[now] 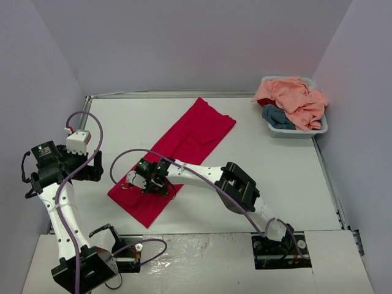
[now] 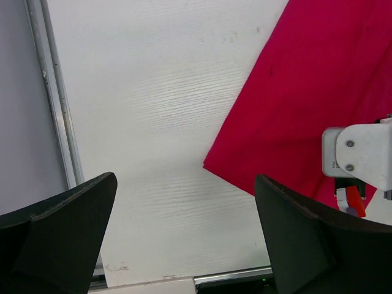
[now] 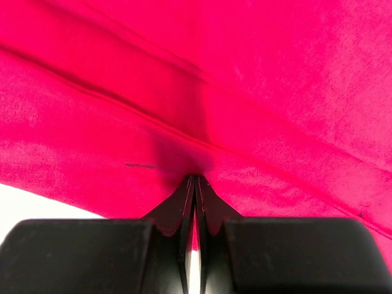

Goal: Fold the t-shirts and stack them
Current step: Rotate the tshirt 90 degrees

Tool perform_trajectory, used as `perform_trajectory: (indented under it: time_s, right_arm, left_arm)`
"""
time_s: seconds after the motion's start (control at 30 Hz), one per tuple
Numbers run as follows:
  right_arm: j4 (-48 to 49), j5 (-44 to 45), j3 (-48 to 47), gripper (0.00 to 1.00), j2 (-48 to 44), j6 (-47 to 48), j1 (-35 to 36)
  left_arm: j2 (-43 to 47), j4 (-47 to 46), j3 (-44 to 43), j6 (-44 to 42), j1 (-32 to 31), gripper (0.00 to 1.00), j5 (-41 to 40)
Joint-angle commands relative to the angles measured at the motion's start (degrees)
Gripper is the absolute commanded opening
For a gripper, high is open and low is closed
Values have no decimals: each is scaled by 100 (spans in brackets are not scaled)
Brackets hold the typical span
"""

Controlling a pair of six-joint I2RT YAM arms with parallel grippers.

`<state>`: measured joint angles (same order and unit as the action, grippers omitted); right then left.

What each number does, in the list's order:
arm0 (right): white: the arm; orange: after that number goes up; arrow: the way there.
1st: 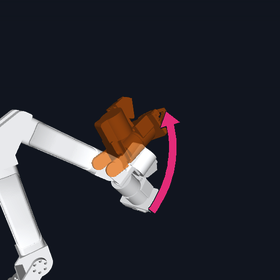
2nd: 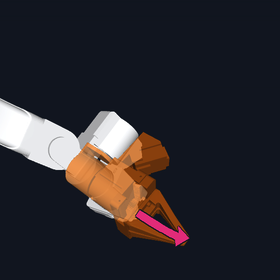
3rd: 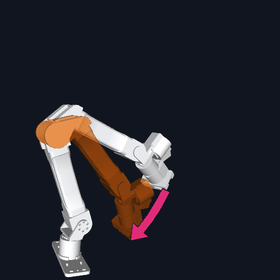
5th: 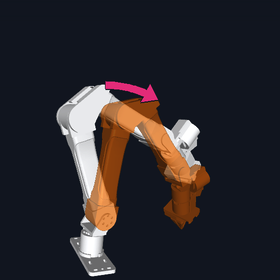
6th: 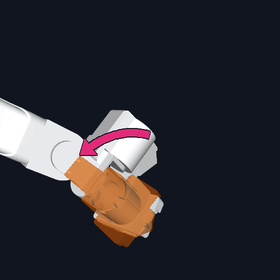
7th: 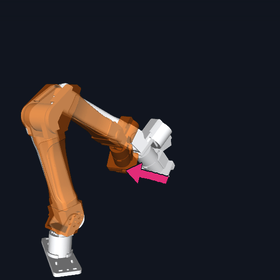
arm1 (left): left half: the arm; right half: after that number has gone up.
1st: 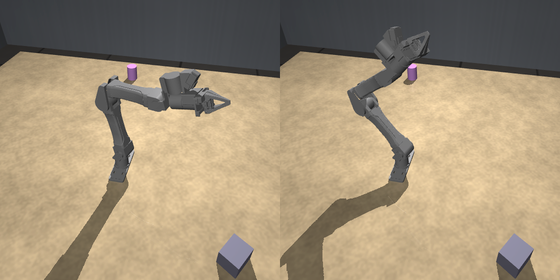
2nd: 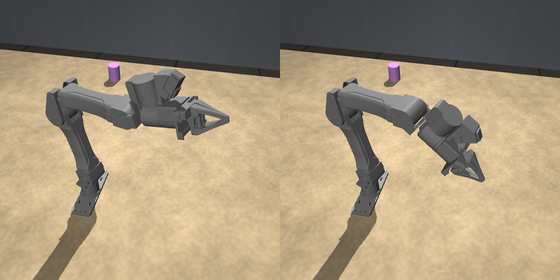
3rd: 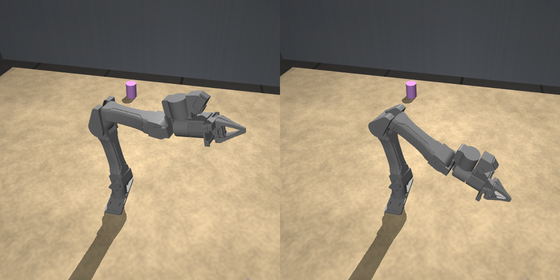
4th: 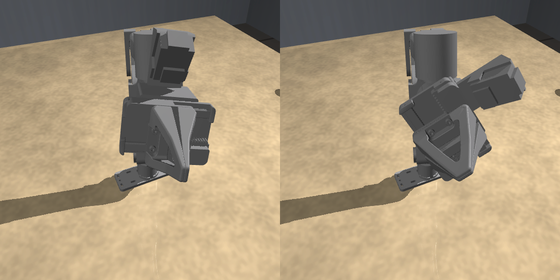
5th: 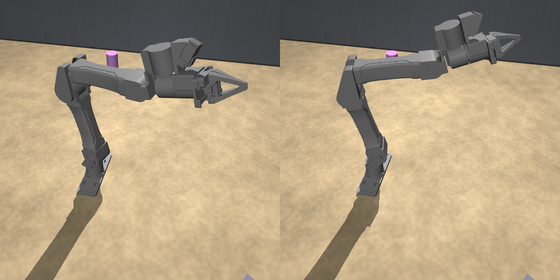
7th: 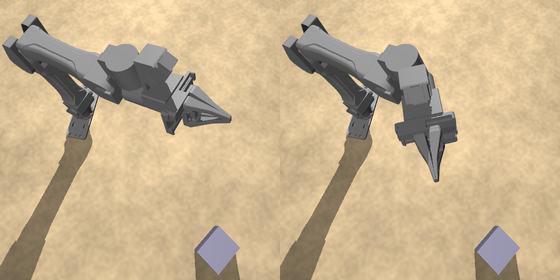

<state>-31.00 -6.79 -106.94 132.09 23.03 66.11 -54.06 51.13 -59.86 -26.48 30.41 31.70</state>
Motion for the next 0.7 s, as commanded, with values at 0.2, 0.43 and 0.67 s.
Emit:
perform_trajectory:
  time_s: [0.2, 0.43, 0.67]
  right_arm:
    - [-1109, -306, 1139, 0, -219, 97, -185]
    - [-1145, -297, 1588, 0, -526, 97, -616]
    - [-1206, -332, 1974, 0, -632, 167, -1293]
  left_arm:
    - [1, 37, -61, -68, 35, 94, 275]
    - [-78, 55, -79, -85, 35, 94, 354]
    - [-69, 98, -88, -112, 35, 94, 433]
